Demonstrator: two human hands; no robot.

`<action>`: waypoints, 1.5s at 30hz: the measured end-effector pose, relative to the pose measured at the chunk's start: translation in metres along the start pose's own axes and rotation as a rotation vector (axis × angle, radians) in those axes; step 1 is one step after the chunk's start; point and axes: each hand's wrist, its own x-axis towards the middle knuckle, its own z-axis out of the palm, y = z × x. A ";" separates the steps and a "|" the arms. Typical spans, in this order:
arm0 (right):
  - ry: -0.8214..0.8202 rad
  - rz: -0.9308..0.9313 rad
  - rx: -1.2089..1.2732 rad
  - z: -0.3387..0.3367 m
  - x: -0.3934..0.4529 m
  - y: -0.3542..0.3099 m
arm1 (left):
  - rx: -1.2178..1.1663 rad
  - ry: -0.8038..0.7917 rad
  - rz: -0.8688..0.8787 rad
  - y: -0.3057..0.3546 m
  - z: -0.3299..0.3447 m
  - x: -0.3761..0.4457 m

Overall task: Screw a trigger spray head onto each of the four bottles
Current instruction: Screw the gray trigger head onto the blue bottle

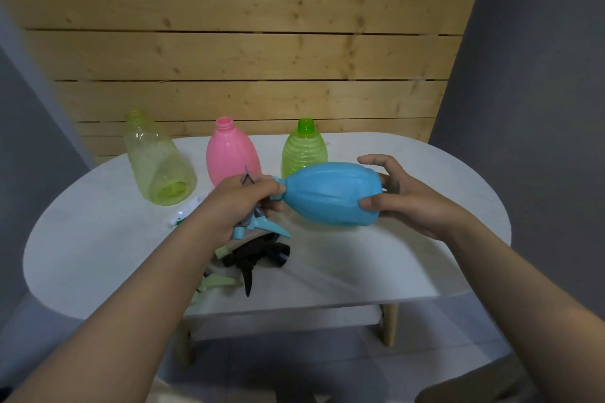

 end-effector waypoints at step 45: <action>0.183 -0.003 -0.343 0.008 -0.008 -0.004 | 0.271 -0.013 0.310 -0.001 -0.008 -0.019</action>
